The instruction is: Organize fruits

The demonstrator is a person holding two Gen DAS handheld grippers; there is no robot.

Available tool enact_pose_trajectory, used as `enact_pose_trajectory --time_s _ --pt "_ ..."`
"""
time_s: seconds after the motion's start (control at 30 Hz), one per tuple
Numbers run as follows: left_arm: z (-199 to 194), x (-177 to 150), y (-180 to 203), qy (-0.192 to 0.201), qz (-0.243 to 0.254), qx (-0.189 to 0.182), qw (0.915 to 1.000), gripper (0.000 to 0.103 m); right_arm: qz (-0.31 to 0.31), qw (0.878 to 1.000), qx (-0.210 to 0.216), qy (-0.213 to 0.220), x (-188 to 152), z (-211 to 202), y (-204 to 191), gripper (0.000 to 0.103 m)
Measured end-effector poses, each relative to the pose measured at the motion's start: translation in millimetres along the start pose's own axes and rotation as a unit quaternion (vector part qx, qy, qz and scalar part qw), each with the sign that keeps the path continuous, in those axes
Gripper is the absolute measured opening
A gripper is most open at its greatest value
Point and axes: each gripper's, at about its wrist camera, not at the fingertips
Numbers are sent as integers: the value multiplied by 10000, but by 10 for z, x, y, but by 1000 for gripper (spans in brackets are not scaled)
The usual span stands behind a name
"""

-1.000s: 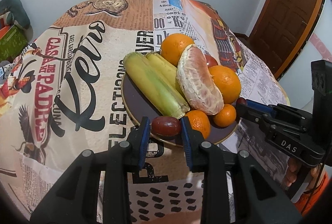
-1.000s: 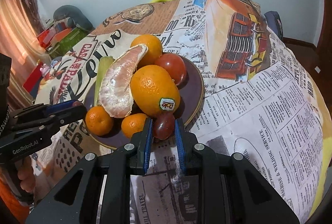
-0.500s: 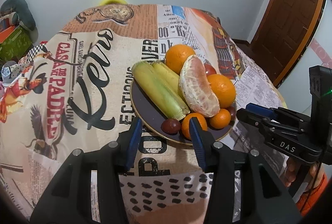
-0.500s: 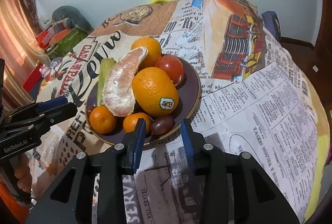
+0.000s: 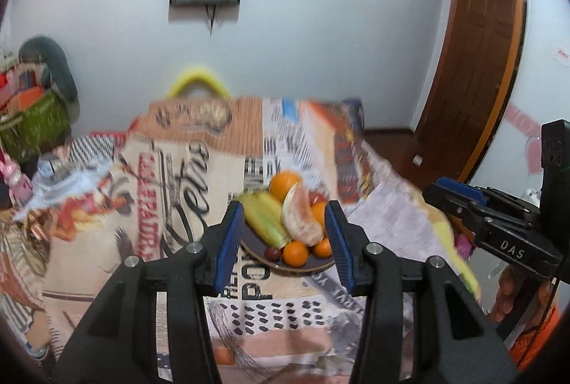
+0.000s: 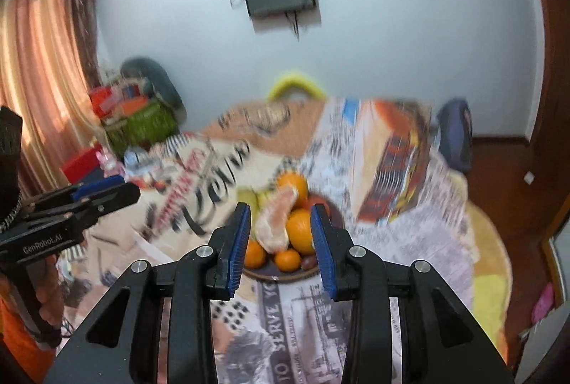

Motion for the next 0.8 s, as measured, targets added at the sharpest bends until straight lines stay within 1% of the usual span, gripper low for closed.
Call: enact_pose_trajectory --time_s 0.1,0.2,0.23,0.3,0.37,0.4,0.43,0.53,0.57,0.6,0.63,0.67,0.73,0.8 --pt "-351 55 171 381 142 47 9992 47 24 9991 55 408 80 -380 -61 32" --pt "-698 84 329 744 249 50 9969 47 -14 9970 20 776 100 -731 -134 32" --pt "-796 87 374 841 292 49 9960 48 -32 9958 -23 910 97 -851 -160 32" --pt "-974 80 468 1023 403 43 9939 55 -45 9935 -95 1131 78 -1033 -192 32" --pt "-1126 60 548 1187 500 85 9916 62 -30 9911 -122 1324 55 -1208 -214 37" --pt "-1216 46 599 1285 561 116 9901 63 -11 9902 -125 1392 48 -1251 -217 46" --pt "-1274 35 630 1339 593 120 9891 66 3 9892 -131 1463 39 -1300 -221 50" --pt "-1402 6 700 1456 639 144 9872 73 -5 9867 -192 1617 21 -1401 -243 51" --pt "-1426 0 714 1487 647 164 9866 74 -9 9862 -197 1641 17 -1421 -253 53" --pt "-1450 -8 724 1513 654 190 9861 75 -11 9860 -209 1656 12 -1425 -256 61" --pt "-1471 -18 729 1533 658 197 9858 79 -12 9854 -236 1689 6 -1428 -267 69" --pt "-1491 -28 735 1559 655 203 9854 86 -15 9844 -283 1738 -8 -1441 -281 72" --pt "-1529 -53 746 1631 652 228 9842 90 -47 9825 -377 1821 -27 -1470 -319 75" --pt "-1543 -75 760 1657 678 242 9835 92 -100 9817 -432 1850 -33 -1482 -362 77"
Point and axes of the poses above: each gripper's, at about its wrist camera, not at the fingertips, and z roughly the way its jaws point, y to its right, x to its top, and after that the axes turned 11 degrees about -x, right-handed
